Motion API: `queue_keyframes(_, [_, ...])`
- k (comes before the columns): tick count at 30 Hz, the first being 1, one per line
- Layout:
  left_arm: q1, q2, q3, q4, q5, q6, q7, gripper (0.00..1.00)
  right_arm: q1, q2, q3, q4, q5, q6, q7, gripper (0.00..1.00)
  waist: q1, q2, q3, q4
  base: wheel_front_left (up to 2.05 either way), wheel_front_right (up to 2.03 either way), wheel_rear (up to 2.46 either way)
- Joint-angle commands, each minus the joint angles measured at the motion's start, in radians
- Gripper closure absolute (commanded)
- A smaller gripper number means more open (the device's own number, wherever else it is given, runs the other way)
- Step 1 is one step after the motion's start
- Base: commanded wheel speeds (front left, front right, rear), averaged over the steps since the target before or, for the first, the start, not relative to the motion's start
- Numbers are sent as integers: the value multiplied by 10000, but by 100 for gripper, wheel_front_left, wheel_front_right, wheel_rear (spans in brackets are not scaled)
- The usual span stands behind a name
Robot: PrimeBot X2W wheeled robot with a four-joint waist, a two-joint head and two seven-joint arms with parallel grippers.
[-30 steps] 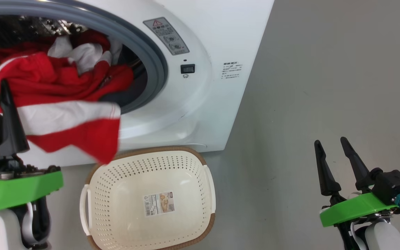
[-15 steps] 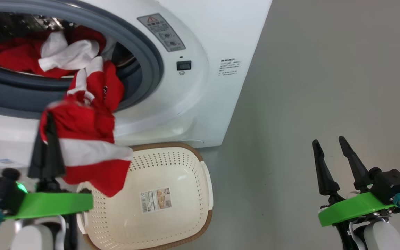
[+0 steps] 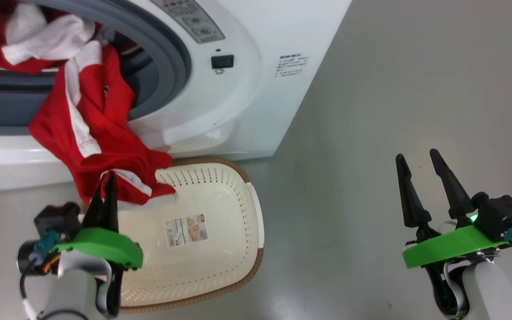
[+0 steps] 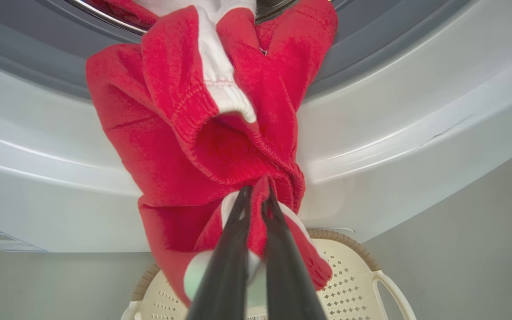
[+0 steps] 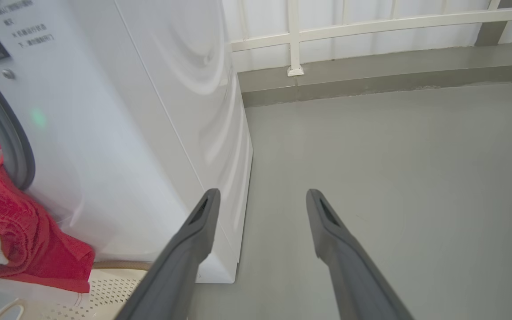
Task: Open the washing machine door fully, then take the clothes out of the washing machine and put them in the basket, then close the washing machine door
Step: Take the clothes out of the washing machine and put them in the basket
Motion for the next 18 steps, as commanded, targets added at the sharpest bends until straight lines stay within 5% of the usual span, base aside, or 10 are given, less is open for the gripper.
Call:
queue_keyframes(1, [-407,184,284,347,221,-90,-51,100,-168,-41,220,-271,136,63,-65,0,0,0,609,-135,0,0,0])
queue_keyframes(6, [-1489,244,515,1828,534,-157,-51,100,-444,-41,275,-341,171,63,-65,0,0,0,1180,-271,0,0,0])
queue_keyframes(9, [-1993,320,578,2504,688,-188,-51,88,-557,-41,297,-361,184,63,-65,0,0,0,1406,-346,0,0,0])
queue_keyframes(14, [-2447,449,697,2960,894,-223,-51,51,-639,-41,285,-369,218,63,-65,0,0,0,1532,-417,0,0,0])
queue_keyframes(16, [-2558,518,784,3009,931,-238,-51,18,-650,-41,281,-369,222,63,-65,0,0,0,1548,-428,0,0,0])
queue_keyframes(18, [-2581,495,826,2957,978,-246,-51,5,-635,-41,241,-360,219,63,-65,0,0,0,1520,-396,0,0,0])
